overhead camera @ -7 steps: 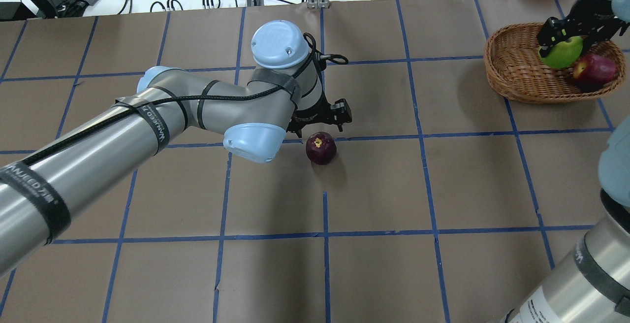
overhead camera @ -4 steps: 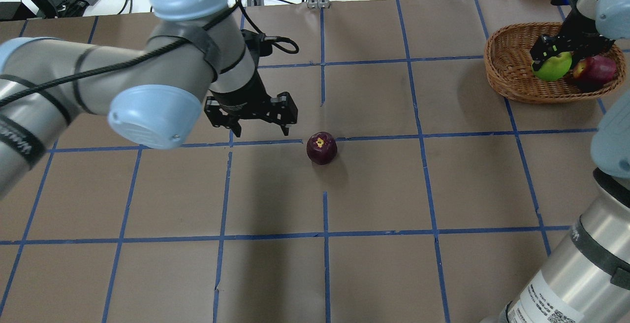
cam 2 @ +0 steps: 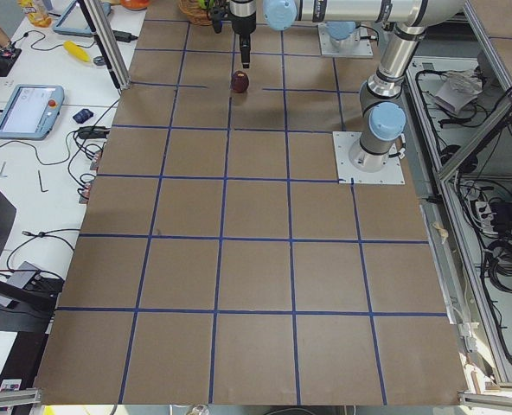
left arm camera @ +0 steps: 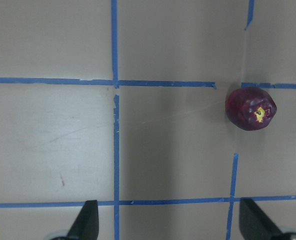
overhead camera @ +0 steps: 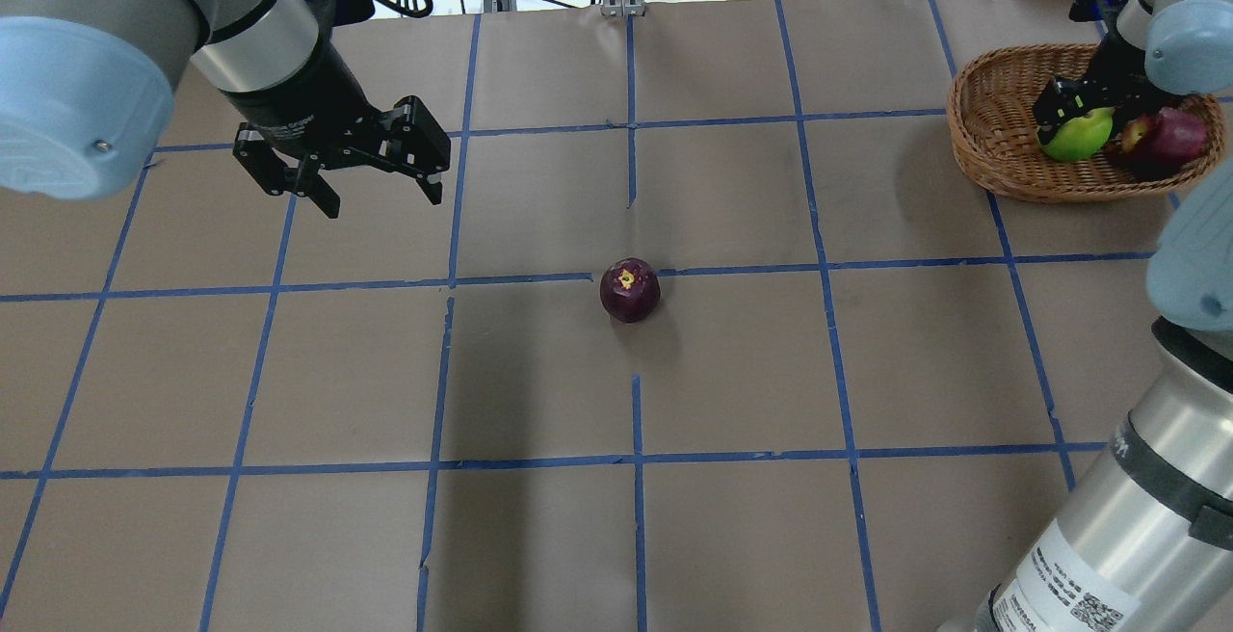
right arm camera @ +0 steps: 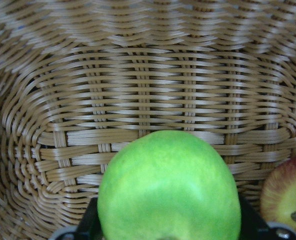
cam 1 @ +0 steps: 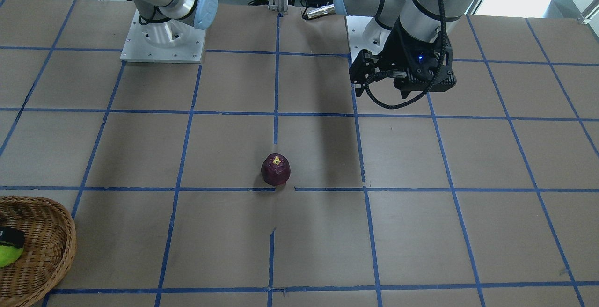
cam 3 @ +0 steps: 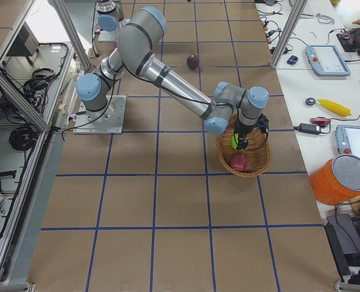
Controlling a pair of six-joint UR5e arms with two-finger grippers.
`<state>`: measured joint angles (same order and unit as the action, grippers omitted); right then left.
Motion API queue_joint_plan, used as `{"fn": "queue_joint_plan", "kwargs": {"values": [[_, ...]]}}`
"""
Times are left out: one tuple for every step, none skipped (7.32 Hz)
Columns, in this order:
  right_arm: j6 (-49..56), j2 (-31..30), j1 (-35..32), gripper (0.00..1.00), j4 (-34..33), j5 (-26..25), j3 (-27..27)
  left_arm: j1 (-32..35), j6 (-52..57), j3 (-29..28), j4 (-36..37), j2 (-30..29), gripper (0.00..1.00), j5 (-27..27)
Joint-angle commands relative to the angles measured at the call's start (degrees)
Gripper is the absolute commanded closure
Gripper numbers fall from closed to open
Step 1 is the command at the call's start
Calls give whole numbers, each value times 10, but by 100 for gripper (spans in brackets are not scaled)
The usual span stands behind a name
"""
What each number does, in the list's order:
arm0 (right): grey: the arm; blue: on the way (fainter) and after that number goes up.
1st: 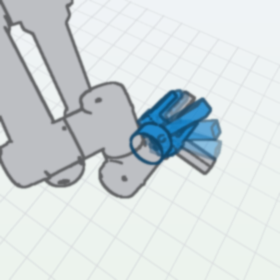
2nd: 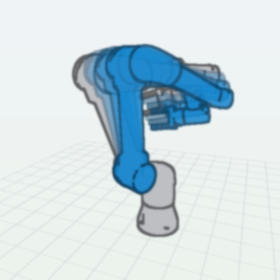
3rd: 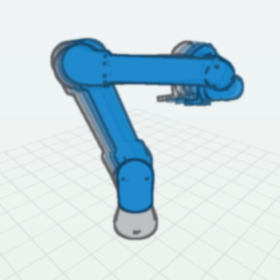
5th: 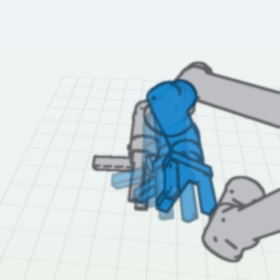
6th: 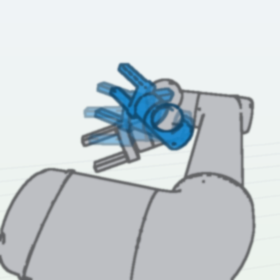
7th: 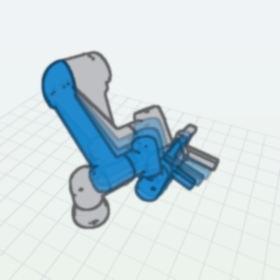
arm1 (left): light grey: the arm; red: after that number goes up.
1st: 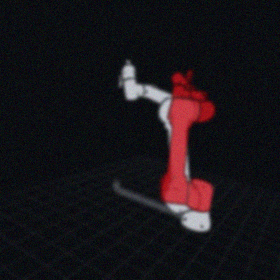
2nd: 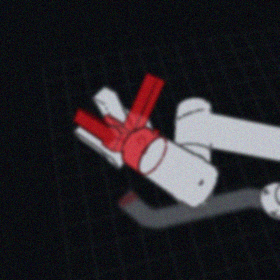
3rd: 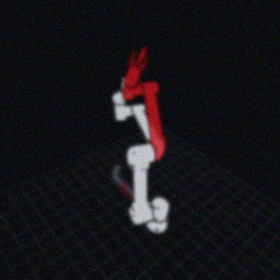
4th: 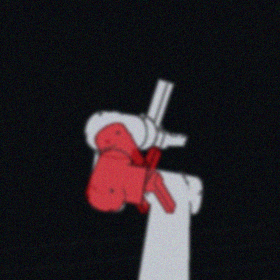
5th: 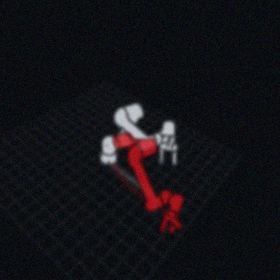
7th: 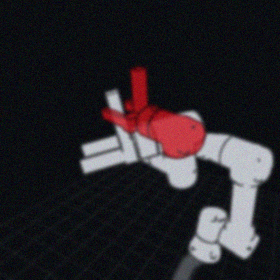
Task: Put all apples into basket
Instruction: 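Open the right gripper over the basket while the left gripper draws back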
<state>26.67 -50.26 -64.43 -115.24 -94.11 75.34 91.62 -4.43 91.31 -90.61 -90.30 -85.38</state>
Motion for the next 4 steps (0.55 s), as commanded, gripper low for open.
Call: {"fn": "queue_joint_plan", "kwargs": {"values": [[8, -4, 0, 0, 9, -3, 2, -1, 0, -4, -18, 12, 0, -30], [8, -10, 0, 0, 29, -1, -6, -1, 1, 3, -19, 18, 0, -30], [8, -30, -1, 0, 50, 0, -5, 0, 2, 15, -13, 23, 0, -30], [8, -65, -7, 0, 101, 6, -6, 0, 21, 17, -12, 26, 0, -30]]}}
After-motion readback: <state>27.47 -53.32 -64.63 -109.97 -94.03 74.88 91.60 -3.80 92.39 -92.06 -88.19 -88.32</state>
